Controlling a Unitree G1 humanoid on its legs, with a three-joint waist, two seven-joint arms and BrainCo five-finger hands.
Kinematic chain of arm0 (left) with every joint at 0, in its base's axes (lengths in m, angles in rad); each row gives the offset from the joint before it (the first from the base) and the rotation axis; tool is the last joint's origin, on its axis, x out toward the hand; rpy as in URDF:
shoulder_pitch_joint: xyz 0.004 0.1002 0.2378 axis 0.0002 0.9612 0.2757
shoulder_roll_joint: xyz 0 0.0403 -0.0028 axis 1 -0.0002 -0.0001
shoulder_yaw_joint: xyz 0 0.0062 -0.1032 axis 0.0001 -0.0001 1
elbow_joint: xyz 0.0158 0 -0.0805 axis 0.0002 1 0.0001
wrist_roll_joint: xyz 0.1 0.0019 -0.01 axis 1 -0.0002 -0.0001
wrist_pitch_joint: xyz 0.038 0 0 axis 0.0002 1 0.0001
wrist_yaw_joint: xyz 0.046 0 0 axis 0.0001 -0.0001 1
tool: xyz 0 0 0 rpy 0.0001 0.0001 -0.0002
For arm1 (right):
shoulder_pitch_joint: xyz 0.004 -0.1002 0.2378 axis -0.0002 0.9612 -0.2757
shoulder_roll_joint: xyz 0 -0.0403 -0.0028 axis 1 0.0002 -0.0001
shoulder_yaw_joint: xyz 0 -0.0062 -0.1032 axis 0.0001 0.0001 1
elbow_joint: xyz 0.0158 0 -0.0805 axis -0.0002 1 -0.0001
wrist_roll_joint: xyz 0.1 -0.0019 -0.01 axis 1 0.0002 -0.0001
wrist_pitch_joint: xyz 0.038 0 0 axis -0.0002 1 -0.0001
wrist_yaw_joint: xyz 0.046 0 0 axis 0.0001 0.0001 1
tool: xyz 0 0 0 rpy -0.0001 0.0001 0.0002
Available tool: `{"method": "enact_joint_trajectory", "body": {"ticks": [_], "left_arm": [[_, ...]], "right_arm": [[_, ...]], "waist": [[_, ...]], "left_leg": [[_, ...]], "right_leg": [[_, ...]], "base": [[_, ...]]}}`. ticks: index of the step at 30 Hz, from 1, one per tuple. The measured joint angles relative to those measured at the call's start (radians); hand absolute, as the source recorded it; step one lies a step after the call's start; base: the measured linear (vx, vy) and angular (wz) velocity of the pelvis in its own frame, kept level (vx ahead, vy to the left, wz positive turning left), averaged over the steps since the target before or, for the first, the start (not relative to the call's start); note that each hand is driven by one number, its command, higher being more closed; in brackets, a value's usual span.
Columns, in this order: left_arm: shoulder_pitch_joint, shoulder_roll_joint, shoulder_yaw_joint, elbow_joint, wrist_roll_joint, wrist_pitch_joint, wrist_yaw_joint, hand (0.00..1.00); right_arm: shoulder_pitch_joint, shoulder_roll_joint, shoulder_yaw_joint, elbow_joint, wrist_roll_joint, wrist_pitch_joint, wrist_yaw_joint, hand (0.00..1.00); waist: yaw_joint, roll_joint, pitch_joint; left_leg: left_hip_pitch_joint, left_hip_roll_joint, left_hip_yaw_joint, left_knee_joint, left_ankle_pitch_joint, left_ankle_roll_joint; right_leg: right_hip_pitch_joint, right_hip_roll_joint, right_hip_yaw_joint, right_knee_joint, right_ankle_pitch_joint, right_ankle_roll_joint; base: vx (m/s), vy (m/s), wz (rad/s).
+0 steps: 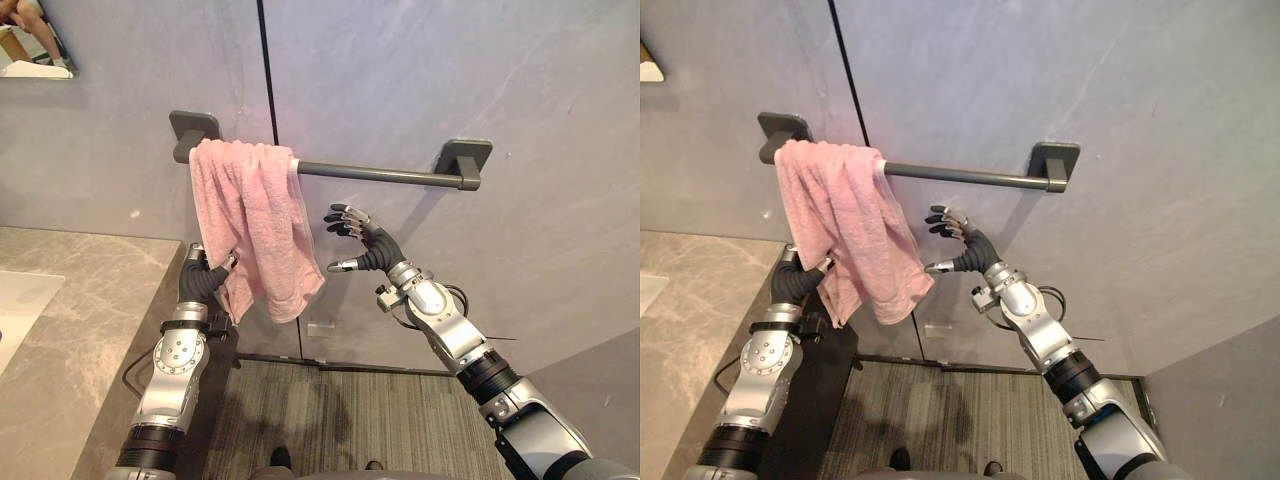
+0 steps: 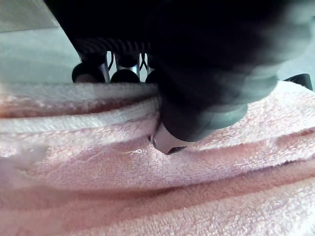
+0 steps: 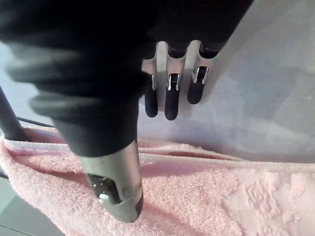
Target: Organize washtable
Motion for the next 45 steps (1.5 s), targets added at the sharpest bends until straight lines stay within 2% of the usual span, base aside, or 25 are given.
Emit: {"method": "enact_joint_trajectory", "body": {"ticks": [9, 10, 17, 42, 45], "left_arm": [[-0.021, 0.000, -0.026, 0.001, -0.001, 0.000, 0.001, 1.00], [-0.022, 0.000, -0.027, 0.001, -0.001, 0.000, 0.001, 1.00], [-0.043, -0.008, -0.030, 0.010, -0.001, 0.001, 0.001, 1.00], [-0.044, -0.009, -0.039, 0.010, -0.001, 0.001, 0.000, 1.00], [-0.041, -0.011, -0.034, 0.008, -0.001, 0.001, 0.001, 1.00]], "right_arm": [[-0.064, 0.044, 0.039, 0.044, 0.010, 0.005, 0.000, 0.00], [-0.064, 0.051, 0.040, 0.049, 0.011, 0.005, 0.000, 1.00], [-0.069, 0.061, 0.041, 0.081, 0.021, 0.016, 0.000, 1.00], [-0.107, 0.061, 0.031, 0.107, 0.021, 0.018, 0.002, 1.00], [-0.064, 0.051, 0.000, 0.045, 0.021, 0.018, 0.003, 1.00]], "waist": [[0.005, -0.004, -0.002], [0.006, -0.004, -0.002], [0.029, -0.006, -0.002], [0.027, -0.014, -0.002], [0.027, -0.020, -0.002]], "left_leg": [[-0.008, 0.000, -0.011, 0.000, 0.005, -0.002], [-0.009, 0.000, -0.011, 0.000, 0.005, -0.002], [-0.012, 0.000, -0.015, 0.000, 0.005, -0.002], [-0.006, 0.000, -0.011, 0.000, 0.005, -0.002], [-0.004, 0.000, -0.008, 0.000, 0.005, -0.002]], "right_leg": [[-0.002, 0.000, -0.011, 0.000, 0.000, 0.000], [-0.002, 0.000, -0.012, 0.000, 0.000, 0.000], [-0.002, 0.000, -0.016, -0.003, 0.000, 0.000], [0.001, 0.000, -0.012, -0.002, 0.000, 0.000], [0.002, 0.000, -0.011, -0.002, 0.000, 0.000]], "base": [[-0.02, -0.004, 0.03], [0.00, 0.000, 0.00], [0.00, -0.001, 0.01], [0.00, 0.000, 0.00], [0.00, 0.000, 0.00]]}}
